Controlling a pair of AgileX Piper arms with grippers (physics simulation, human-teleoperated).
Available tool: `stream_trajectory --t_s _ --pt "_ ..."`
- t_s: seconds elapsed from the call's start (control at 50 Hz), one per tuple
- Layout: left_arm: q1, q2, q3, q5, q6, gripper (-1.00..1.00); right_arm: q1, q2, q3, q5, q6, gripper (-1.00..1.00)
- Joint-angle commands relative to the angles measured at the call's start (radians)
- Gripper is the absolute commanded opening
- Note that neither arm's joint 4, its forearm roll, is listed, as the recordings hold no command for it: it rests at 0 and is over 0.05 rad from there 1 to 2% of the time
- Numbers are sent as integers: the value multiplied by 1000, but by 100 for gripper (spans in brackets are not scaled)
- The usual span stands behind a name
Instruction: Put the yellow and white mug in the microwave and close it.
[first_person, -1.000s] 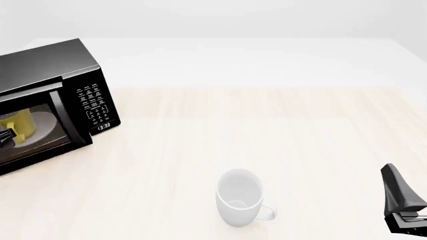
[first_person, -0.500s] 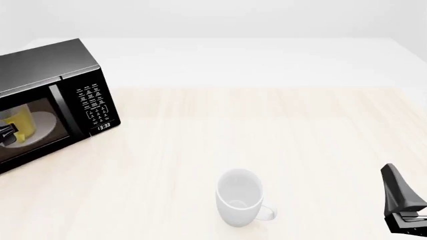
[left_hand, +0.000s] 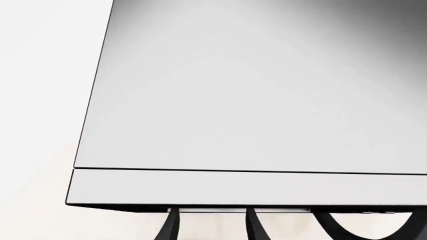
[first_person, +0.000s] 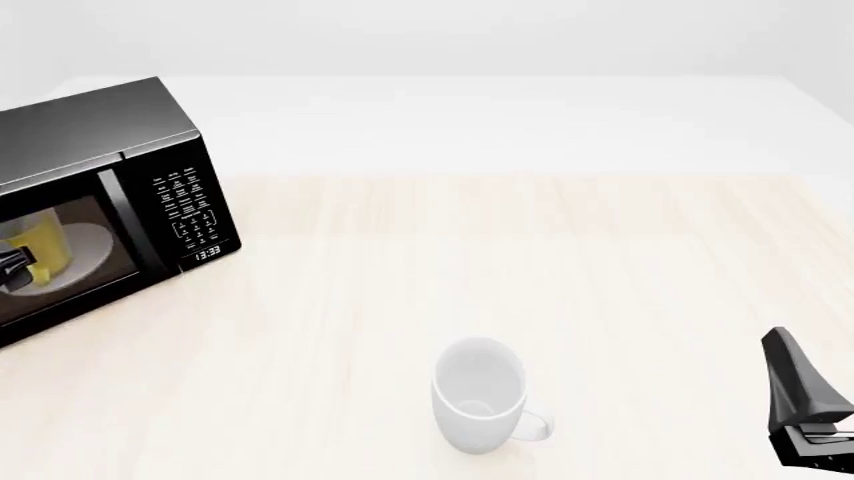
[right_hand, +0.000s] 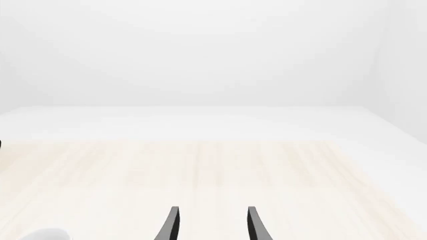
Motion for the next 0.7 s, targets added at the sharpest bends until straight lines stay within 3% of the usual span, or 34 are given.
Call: stream_trajectory --t_s 0.02,0.4,0.7 --pt "-28 8 -24 -3 -31 100 0 0 0 0 0 100" --pt "-16 -148 68 33 -27 100 0 0 0 0 0 100" --pt "2 -240 78 64 -6 100 0 0 0 0 0 100"
